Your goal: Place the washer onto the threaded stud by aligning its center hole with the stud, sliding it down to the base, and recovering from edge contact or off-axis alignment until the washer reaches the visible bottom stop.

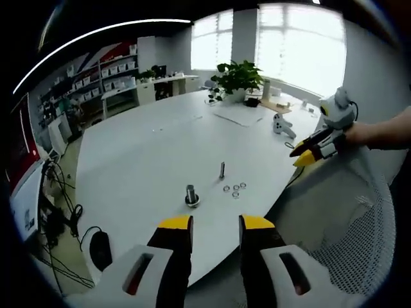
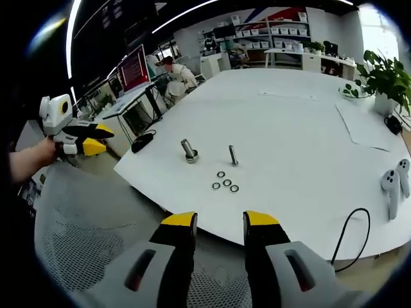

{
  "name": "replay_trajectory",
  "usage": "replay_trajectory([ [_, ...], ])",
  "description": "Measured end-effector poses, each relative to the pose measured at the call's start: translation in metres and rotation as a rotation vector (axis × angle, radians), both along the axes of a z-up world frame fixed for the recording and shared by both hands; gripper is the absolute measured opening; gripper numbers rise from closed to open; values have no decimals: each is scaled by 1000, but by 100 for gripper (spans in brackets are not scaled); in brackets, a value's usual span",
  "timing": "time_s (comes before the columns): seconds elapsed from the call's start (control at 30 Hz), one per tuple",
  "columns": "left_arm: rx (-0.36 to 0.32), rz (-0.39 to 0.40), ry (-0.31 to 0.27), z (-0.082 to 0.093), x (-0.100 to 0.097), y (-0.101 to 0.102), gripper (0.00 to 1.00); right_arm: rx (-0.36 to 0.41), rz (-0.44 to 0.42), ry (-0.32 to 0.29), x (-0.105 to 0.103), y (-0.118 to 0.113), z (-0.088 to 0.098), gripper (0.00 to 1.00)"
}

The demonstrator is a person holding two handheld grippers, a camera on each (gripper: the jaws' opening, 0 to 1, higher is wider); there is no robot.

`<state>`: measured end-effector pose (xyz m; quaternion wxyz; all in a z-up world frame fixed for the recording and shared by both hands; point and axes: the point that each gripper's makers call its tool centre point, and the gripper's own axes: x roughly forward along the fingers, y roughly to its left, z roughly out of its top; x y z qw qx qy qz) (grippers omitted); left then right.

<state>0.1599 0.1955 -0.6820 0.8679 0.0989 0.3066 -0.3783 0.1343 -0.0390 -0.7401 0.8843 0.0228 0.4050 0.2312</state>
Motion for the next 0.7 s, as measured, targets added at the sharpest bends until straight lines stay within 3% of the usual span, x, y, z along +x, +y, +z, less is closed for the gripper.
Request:
replay_trajectory([
  [0.23, -64, 37, 27, -7, -4, 7, 27, -10, -2, 14, -2, -1, -2, 31],
  [0.33, -6, -9, -4, -12, -5, 3, 27, -11, 2, 18, -3, 0, -3, 31],
  [0.5, 0, -46, 3, -15, -14, -2, 29, -25, 3, 35, -4, -2, -7, 31],
  [0.7, 68, -94, 7, -27, -23, -5, 29, -42, 22, 44, -7, 0, -9, 31],
])
